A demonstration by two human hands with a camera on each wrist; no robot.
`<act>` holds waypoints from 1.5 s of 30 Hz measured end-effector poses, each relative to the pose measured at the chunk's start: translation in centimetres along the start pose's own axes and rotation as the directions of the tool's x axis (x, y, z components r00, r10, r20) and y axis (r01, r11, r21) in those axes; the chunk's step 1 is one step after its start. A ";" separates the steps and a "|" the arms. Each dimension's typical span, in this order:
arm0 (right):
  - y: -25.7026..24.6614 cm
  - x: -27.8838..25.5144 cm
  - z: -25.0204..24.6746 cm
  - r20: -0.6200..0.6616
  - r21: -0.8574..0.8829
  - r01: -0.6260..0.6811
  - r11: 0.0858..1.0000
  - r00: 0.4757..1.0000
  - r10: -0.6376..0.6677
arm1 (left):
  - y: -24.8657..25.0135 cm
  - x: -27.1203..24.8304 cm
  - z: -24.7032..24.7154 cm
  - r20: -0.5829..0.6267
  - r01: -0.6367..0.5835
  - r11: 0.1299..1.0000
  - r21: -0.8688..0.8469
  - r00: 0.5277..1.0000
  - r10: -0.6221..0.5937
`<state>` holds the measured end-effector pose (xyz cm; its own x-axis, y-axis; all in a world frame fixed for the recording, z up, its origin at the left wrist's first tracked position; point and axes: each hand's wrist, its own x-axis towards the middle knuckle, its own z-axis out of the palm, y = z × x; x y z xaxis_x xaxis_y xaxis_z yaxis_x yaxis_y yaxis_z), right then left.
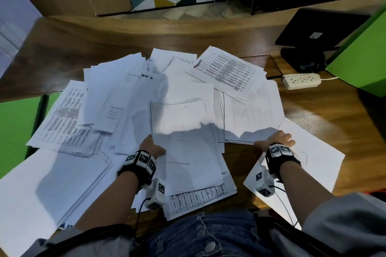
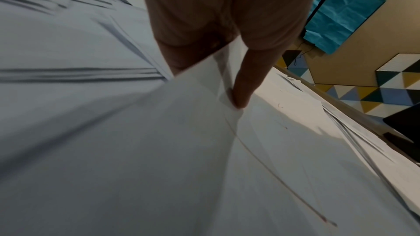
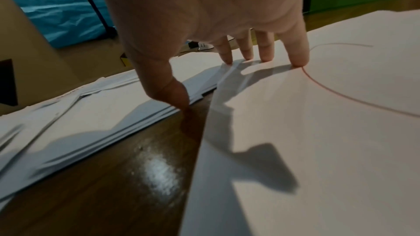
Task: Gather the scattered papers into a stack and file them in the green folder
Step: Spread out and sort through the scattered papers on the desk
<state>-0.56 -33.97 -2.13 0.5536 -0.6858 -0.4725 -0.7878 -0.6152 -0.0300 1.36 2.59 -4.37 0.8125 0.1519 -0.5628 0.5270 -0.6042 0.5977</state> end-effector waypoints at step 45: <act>-2.1 5.0 -3.5 0.186 0.340 -0.043 0.940 0.982 -0.022 | 1.5 1.0 0.0 -0.063 0.028 0.996 -0.080 0.997 -0.033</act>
<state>4.84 -37.46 -1.30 0.5111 -0.5874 -0.6275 -0.8557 -0.4166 -0.3071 2.95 1.86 -4.00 0.8087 0.2207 -0.5453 0.5677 -0.5355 0.6253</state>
